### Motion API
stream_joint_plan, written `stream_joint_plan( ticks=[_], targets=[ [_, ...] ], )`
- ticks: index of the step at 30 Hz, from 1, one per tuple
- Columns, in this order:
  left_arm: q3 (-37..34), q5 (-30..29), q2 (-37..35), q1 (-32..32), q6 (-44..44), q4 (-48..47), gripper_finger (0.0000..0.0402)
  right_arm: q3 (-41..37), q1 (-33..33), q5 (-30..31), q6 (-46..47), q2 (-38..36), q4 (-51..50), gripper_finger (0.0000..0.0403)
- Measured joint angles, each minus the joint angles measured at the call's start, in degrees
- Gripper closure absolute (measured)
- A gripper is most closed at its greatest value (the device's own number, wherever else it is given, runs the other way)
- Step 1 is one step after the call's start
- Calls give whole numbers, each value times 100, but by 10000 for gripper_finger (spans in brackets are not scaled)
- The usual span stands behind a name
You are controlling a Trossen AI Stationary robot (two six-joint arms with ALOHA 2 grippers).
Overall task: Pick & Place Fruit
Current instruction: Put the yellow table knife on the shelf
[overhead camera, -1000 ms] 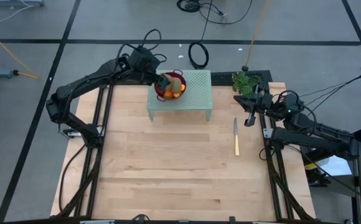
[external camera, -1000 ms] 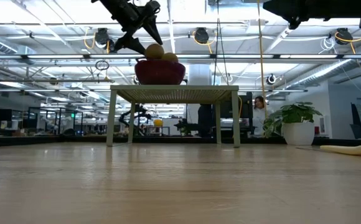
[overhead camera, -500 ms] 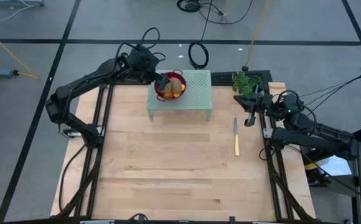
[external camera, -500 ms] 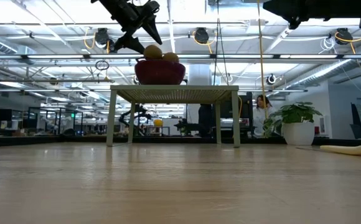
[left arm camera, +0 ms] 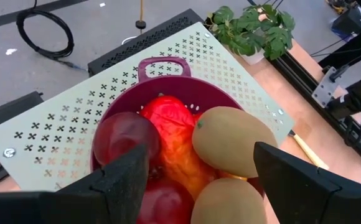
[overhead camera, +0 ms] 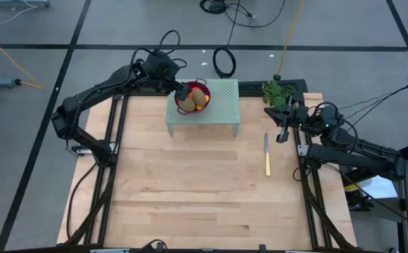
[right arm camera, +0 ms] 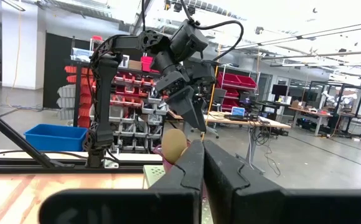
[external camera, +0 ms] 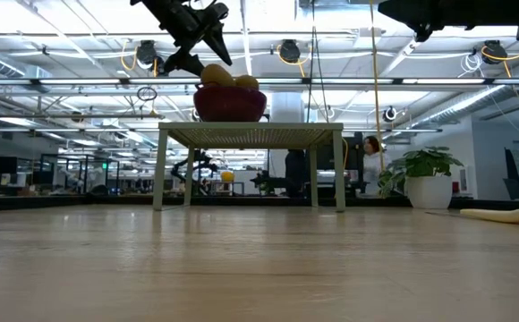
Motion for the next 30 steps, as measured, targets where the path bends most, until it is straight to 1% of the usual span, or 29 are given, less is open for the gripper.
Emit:
stream_joint_plan(
  ticks=[5,8,11,15,17,23,30],
  targets=[
    [0,0,-19,1,21,4,119,0,1,0,0,0,0,403],
    [0,-103,-228,42,49,22,119,0,1,24,110,-2,0,403],
    [7,-589,-579,16,297,10,119,0,1,26,434,0,0,403],
    [7,-1400,-1053,-278,905,75,119,0,-1,11,959,0,0,403],
    [7,-1578,-1259,-430,1116,103,119,0,1,4,1111,0,0,403],
    [7,-1661,-1726,-785,1388,175,119,0,1,0,1106,0,0,403],
    [-52,-1663,-1966,-1250,1600,266,119,0,18,-2,1049,0,-3,403]
  ],
)
